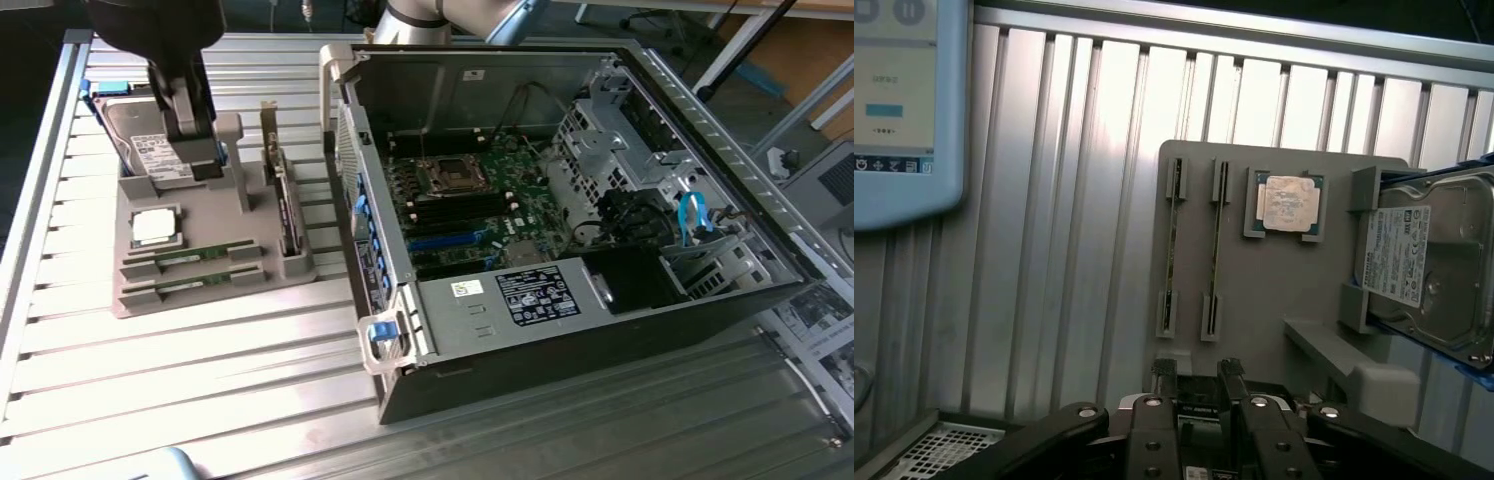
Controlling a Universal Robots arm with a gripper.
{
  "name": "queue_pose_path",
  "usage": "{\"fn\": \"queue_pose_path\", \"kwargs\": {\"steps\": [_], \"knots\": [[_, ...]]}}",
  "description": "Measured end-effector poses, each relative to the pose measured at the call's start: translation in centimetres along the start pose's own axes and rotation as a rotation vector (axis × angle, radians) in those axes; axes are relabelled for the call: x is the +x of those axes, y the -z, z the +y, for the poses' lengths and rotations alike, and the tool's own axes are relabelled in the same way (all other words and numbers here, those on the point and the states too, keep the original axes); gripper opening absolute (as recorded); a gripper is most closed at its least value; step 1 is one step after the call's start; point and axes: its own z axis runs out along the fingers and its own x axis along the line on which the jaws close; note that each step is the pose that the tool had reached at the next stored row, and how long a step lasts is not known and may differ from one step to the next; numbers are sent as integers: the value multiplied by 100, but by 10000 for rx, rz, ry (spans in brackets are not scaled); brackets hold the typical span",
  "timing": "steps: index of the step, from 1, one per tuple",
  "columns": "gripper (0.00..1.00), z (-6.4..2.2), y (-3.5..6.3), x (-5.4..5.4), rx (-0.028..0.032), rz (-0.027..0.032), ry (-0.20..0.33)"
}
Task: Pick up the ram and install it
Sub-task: 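Pick up the ram and move it above insertion slot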
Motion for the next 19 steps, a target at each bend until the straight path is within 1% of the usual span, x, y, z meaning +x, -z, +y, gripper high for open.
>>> {"fn": "queue_pose_path", "kwargs": {"steps": [19], "knots": [[30,0,-77,-1,0,0,0]]}}
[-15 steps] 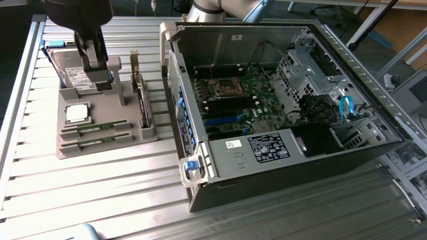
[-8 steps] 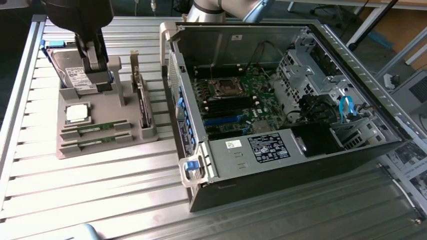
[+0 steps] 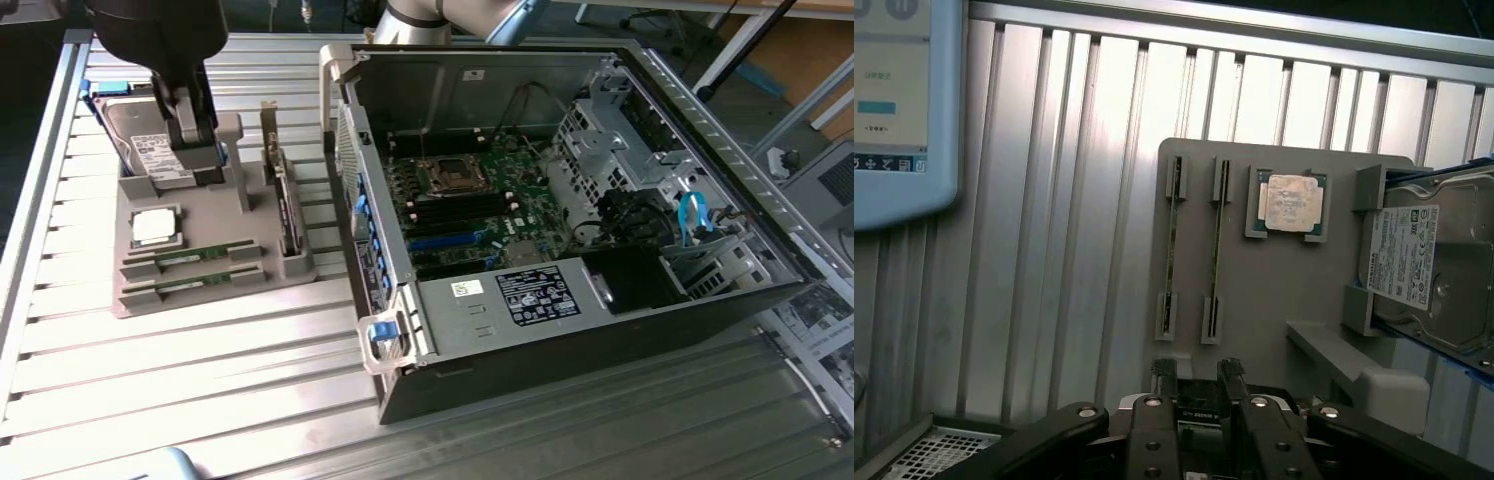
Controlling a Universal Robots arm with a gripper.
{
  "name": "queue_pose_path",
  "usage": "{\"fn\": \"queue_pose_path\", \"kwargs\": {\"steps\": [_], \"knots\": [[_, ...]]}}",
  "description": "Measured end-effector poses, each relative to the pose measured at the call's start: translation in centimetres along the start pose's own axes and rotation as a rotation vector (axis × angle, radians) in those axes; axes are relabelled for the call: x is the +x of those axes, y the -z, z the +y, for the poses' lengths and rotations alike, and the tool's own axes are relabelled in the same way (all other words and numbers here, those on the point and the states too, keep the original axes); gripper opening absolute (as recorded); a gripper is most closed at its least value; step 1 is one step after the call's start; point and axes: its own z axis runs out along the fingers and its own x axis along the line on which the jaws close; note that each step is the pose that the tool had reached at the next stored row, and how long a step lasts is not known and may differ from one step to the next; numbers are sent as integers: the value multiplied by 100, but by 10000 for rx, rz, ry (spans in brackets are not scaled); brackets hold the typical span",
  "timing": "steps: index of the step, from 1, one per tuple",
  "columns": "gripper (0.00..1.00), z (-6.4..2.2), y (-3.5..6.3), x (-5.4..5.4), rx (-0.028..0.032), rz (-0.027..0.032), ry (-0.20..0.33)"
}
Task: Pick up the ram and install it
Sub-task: 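Pick up the ram and move it above insertion slot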
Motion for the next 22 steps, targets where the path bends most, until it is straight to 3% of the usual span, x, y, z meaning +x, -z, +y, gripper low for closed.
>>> {"fn": "queue_pose_path", "kwargs": {"steps": [22], "knots": [[30,0,-83,-1,1,0,0]]}}
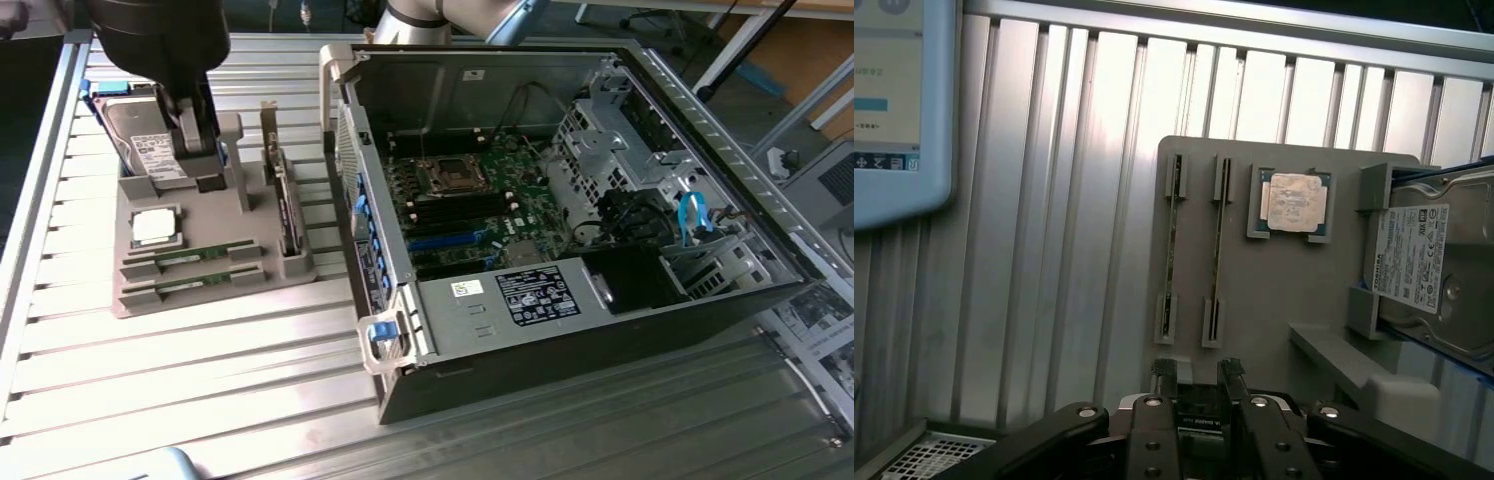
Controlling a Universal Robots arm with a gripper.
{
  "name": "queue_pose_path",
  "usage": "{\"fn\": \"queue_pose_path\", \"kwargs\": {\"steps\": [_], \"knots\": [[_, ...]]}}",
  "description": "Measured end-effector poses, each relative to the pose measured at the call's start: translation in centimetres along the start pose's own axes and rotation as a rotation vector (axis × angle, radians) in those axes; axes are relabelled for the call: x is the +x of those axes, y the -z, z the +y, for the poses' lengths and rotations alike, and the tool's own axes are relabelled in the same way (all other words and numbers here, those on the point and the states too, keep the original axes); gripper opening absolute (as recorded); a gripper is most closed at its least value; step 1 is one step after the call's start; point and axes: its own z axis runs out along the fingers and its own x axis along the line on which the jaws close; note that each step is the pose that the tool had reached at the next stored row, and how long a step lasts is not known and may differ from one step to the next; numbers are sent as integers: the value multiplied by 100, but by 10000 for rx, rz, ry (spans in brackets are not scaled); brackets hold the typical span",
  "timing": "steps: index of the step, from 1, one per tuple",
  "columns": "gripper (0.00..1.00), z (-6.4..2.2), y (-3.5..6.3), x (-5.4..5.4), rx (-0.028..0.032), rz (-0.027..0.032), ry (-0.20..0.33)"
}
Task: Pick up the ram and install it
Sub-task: 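Pick up the ram and move it above insertion slot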
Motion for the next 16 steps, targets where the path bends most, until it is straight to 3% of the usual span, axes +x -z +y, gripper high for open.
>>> {"fn": "queue_pose_path", "kwargs": {"steps": [16], "knots": [[30,0,-64,-1,0,0,0]]}}
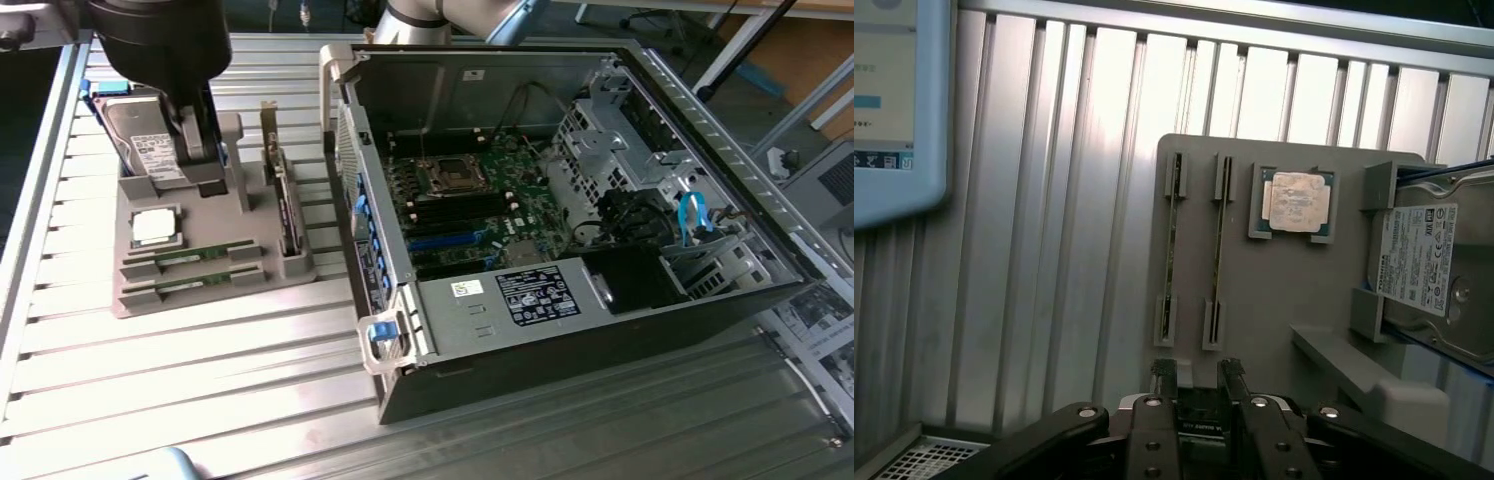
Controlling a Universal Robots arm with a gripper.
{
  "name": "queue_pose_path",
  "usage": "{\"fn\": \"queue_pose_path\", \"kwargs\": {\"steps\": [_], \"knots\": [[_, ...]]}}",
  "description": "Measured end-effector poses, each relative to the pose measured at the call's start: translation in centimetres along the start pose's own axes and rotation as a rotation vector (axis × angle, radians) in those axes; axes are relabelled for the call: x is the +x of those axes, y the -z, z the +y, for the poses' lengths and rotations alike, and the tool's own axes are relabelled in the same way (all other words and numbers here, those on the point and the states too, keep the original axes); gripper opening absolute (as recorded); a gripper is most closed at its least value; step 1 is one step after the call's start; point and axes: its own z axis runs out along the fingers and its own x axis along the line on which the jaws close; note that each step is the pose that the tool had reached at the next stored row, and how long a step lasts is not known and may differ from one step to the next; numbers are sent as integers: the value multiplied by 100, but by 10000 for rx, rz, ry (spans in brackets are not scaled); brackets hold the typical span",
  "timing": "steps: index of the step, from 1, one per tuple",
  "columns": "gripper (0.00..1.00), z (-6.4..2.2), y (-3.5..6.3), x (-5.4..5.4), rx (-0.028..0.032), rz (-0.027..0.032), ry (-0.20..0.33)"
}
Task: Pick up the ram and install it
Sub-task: 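Pick up the ram and move it above insertion slot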
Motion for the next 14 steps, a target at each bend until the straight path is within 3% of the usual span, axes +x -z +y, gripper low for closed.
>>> {"fn": "queue_pose_path", "kwargs": {"steps": [14], "knots": [[30,0,-58,-1,0,0,0]]}}
